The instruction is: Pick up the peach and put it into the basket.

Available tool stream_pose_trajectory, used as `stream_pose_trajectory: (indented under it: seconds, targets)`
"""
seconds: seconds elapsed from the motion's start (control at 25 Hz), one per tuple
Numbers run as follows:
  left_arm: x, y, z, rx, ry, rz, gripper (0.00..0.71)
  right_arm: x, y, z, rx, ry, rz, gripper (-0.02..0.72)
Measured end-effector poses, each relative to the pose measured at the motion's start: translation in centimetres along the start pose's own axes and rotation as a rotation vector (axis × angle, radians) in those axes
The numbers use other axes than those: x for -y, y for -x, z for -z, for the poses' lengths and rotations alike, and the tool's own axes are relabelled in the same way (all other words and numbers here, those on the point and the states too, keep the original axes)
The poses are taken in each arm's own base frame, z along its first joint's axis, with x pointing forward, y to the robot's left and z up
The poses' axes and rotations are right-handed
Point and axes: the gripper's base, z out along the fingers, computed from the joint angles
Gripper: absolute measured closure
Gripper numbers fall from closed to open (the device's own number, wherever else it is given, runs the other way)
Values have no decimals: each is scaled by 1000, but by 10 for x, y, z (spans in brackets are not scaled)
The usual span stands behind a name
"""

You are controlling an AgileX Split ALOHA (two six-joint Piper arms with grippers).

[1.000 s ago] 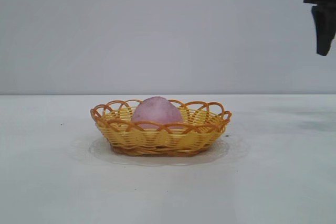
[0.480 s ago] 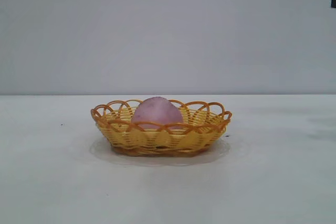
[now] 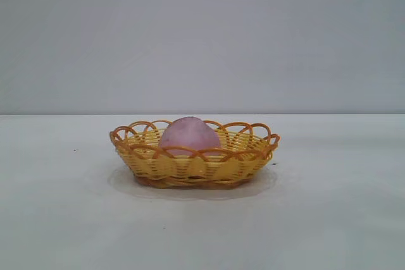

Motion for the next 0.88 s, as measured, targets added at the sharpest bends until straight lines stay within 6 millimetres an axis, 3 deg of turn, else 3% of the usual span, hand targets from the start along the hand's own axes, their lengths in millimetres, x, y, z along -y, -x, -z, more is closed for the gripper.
stream_pose_trajectory:
  seconds: [0.2,0.36,0.64,0.88]
  targets:
    - [0,0,0,0,0,0,177,-4,-55,31,115,-42,-3,187]
    - [0,0,0,0,0,0,177,-15,-101,40,235,17,-13,187]
    - [0,0,0,0,0,0,177,-20,-163,28,384,15,-4,187]
    - [0,0,0,0,0,0,177,-19,-193,8,488,-11,3,187]
